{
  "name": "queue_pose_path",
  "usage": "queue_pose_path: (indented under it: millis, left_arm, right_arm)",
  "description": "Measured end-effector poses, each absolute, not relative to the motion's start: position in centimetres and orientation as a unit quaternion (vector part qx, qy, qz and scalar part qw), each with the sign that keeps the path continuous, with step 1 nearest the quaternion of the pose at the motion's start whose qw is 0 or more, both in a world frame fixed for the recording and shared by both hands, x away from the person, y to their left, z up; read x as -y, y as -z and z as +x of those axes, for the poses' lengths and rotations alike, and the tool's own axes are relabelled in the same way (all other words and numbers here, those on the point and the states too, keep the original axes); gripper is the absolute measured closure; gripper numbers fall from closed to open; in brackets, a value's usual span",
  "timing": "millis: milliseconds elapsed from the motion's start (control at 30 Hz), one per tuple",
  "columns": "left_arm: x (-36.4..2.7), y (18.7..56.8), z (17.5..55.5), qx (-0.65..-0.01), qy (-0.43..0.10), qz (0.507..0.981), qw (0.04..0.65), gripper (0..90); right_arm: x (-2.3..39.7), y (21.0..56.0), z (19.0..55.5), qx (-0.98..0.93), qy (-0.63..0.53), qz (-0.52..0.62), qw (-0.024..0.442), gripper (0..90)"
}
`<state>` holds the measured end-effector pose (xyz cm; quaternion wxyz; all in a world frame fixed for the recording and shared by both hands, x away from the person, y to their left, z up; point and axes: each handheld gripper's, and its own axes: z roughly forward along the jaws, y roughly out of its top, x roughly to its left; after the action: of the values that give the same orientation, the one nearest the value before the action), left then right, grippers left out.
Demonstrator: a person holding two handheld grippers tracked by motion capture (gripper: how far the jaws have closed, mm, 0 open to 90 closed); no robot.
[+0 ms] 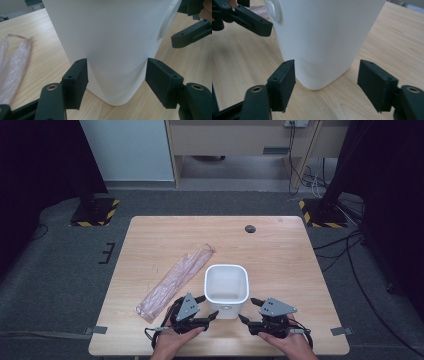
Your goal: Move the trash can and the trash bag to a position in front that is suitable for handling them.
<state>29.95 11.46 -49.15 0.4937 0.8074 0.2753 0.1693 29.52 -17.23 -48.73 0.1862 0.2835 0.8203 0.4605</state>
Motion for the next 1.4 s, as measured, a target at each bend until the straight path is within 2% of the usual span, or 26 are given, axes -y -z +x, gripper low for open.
queue_pose_path:
  millis: [33,167,300,533,867,1067,1400]
  left_arm:
    - [-11.4,49.2,30.0,-0.274,-0.17,0.808,0.493,34.3]
    - [-11.1,49.1,30.3,-0.272,-0.17,0.808,0.495,34.0]
    - [-10.2,48.9,31.0,-0.276,-0.17,0.806,0.496,33.5]
    - [-8.8,48.8,31.6,-0.267,-0.175,0.811,0.49,32.1]
    - [-7.7,48.9,31.6,-0.263,-0.189,0.806,0.495,34.0]
    - [-8.0,48.8,31.8,-0.27,-0.199,0.801,0.497,39.0]
    - [-8.0,48.8,31.8,-0.269,-0.205,0.801,0.494,40.8]
  right_arm:
    - [17.3,48.7,29.6,-0.818,-0.464,0.282,0.191,34.5]
    - [17.4,48.3,29.6,-0.814,-0.47,0.281,0.192,33.9]
    - [17.6,47.7,30.1,-0.812,-0.465,0.301,0.183,23.4]
    - [17.9,47.6,31.2,-0.817,-0.454,0.312,0.171,17.0]
    - [18.3,48.0,31.7,-0.821,-0.445,0.304,0.19,26.8]
    - [18.4,48.1,32.1,-0.819,-0.447,0.304,0.193,33.8]
    - [18.6,48.1,32.5,-0.814,-0.45,0.312,0.194,37.9]
